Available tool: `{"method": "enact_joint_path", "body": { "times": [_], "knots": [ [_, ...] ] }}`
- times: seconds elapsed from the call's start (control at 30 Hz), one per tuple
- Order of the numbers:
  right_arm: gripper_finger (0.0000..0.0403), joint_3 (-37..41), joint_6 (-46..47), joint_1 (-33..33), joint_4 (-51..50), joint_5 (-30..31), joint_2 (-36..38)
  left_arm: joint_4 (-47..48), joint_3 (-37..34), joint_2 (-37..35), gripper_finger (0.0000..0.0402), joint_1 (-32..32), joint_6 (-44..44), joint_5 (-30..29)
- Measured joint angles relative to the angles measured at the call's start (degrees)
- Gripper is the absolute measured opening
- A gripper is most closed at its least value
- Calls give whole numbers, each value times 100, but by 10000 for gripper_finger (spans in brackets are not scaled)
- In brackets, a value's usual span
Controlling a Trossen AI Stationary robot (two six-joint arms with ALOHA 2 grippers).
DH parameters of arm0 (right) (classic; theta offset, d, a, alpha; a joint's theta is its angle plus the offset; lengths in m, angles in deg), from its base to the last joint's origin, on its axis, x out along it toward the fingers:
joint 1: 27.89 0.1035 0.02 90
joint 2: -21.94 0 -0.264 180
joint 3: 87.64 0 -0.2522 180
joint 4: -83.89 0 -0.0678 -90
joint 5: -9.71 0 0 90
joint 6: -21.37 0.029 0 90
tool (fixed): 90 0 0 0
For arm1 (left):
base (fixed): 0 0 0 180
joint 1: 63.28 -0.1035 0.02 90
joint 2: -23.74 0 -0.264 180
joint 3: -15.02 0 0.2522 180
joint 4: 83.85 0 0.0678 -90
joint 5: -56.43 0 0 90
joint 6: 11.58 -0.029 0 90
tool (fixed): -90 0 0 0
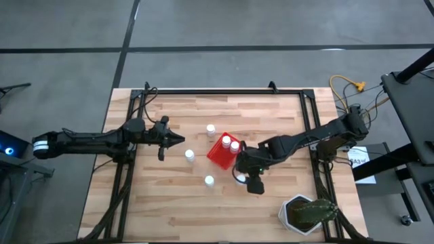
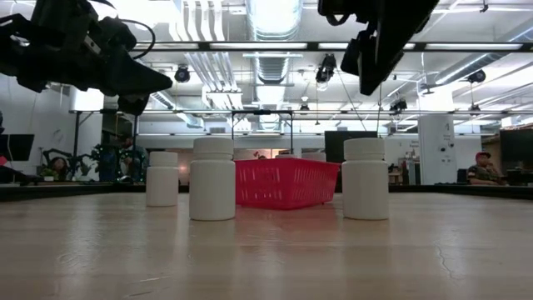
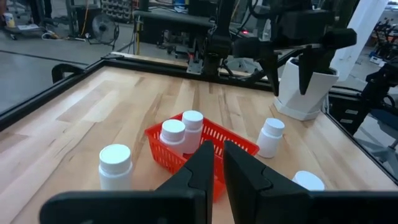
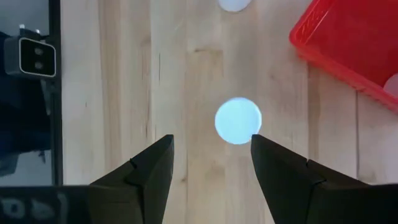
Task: Pick and place pill bottles into a basket
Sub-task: Put the white pill bottle into the red basket
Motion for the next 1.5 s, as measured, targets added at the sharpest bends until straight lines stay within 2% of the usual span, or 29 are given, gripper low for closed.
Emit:
{"method": "enact_joint_path", "body": {
  "times": [0.27,0.6,0.73,1.07,1.5],
  "knots": [
    [212,-247,-19,-17,-212,29,2,-19,0,-3,17,0,2,0],
    [301,-311,39,-76,-234,34,2,-162,0,-1,17,0,4,-2],
    [319,-311,105,-127,-233,35,2,-170,0,-3,17,0,2,-1],
    [309,-333,97,-291,-335,37,-141,-152,0,-3,17,0,1,-1],
    [293,-767,-222,-293,-746,-21,-963,-148,0,1,17,0,0,-1]
  ]
}}
